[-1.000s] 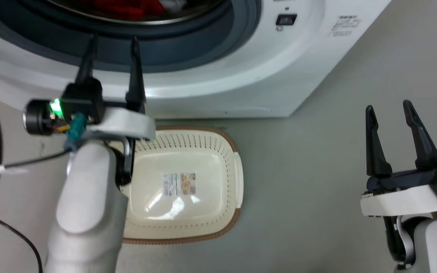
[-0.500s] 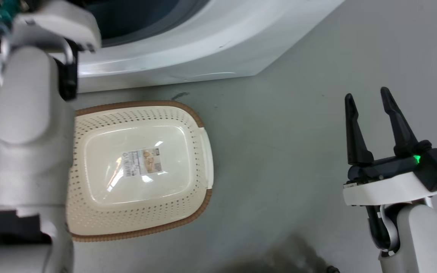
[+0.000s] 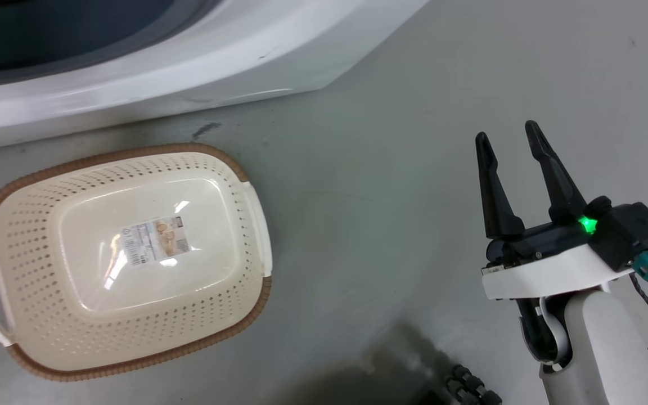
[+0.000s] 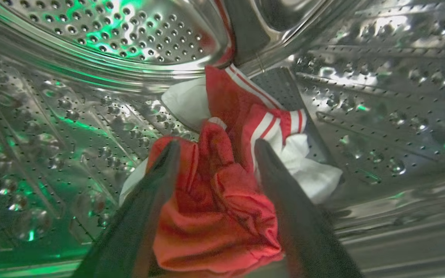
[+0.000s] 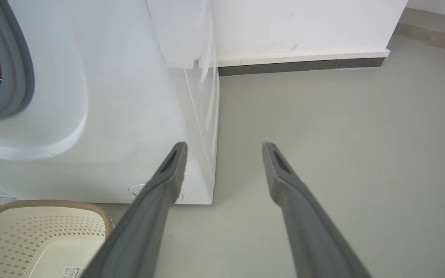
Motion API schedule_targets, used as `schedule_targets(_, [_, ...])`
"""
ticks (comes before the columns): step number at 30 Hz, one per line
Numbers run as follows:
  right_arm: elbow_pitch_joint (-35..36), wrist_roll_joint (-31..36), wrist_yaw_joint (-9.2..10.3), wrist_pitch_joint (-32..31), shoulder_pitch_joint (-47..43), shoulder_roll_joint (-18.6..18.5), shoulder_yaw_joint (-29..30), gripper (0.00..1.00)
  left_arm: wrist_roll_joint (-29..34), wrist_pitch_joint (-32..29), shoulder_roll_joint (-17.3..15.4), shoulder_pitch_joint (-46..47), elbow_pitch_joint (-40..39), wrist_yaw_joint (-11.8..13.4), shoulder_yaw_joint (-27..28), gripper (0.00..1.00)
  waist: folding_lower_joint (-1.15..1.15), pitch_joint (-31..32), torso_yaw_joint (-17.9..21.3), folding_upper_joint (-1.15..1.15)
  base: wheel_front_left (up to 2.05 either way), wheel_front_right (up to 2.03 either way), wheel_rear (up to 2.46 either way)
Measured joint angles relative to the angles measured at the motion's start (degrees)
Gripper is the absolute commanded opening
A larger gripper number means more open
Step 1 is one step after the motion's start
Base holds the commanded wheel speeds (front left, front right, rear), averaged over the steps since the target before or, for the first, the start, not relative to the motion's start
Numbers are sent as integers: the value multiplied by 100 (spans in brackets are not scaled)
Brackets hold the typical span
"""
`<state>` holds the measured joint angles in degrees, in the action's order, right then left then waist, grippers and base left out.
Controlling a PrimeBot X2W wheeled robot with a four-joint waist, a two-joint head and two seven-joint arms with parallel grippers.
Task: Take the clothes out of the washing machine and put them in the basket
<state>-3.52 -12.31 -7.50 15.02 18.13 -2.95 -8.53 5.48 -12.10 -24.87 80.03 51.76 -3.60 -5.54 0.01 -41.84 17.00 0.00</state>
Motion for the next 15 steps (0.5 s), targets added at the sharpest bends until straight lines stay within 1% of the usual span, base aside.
schedule_targets(2, [-14,-71,0,0,55,0,-51,100,90,-468,-102,154,164,-80,-92,100,0,-67,78,0,0,0,0])
schedule_targets(8, [-40,-220,-1,1,164,0,-214,100,153,-1875,-361,444,454,-147,-179,100,0,-230,289,0,0,0,0])
schedule_targets(13, [-78,-338,-1,1,185,0,-302,100,183,-2677,-497,491,377,-144,-211,100,0,-314,424,0,0,0,0])
schedule_targets(14, [-110,-405,-1,1,215,-1,-350,100,167,-3021,-535,488,213,-86,-199,100,-1,-345,471,0,0,0,0])
schedule_targets(15, [-121,-425,-1,0,238,0,-365,100,153,-3138,-549,475,156,-54,-188,79,-1,-352,484,0,0,0,0])
